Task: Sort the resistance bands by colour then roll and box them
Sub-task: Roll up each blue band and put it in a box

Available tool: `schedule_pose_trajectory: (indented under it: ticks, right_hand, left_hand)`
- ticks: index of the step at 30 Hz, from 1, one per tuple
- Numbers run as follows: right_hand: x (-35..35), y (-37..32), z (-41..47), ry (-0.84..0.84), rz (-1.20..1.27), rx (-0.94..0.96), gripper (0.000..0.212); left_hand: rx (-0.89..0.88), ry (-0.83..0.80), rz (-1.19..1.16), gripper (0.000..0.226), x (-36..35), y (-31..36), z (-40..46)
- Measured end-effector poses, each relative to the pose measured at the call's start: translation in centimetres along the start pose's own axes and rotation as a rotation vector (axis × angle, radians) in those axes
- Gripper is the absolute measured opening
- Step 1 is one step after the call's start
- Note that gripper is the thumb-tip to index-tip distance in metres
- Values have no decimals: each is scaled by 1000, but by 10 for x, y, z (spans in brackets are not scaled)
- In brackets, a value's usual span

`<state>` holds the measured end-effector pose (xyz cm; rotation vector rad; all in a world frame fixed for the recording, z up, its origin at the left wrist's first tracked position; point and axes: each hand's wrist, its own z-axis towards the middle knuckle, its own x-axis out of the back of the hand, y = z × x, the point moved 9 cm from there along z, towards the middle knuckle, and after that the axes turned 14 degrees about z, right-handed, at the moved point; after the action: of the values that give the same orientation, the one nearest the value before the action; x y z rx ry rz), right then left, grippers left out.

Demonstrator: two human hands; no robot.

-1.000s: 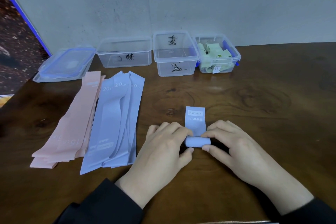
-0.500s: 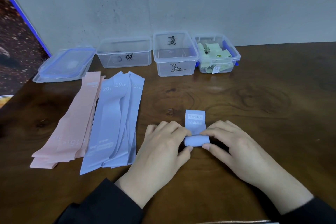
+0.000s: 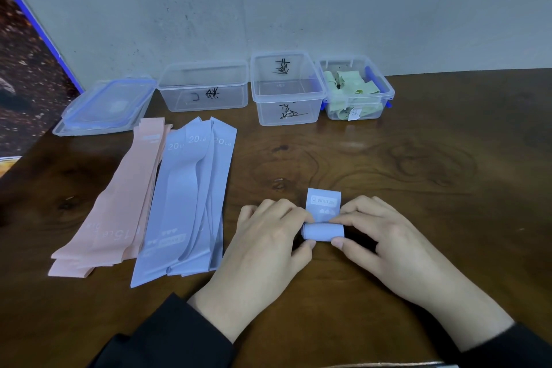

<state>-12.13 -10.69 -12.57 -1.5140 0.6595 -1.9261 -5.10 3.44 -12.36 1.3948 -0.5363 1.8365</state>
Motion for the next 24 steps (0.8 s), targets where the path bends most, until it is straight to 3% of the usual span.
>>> schedule_pose_trajectory:
  ticks: [6, 12, 19, 24]
  right_hand:
    - [1, -3, 1, -1, -8, 11, 25]
    - [1, -1, 0, 10, -15, 7, 34]
    - [1, -1, 1, 10, -16, 1, 27]
    - [1, -2, 0, 18, -23, 14, 36]
  left_hand:
    - [2, -13, 8, 40, 1, 2, -1]
    - [2, -31, -4, 33, 0, 1, -1]
    - [13, -25, -15, 43, 2, 2, -1]
    - [17, -40, -30, 42, 1, 1, -1]
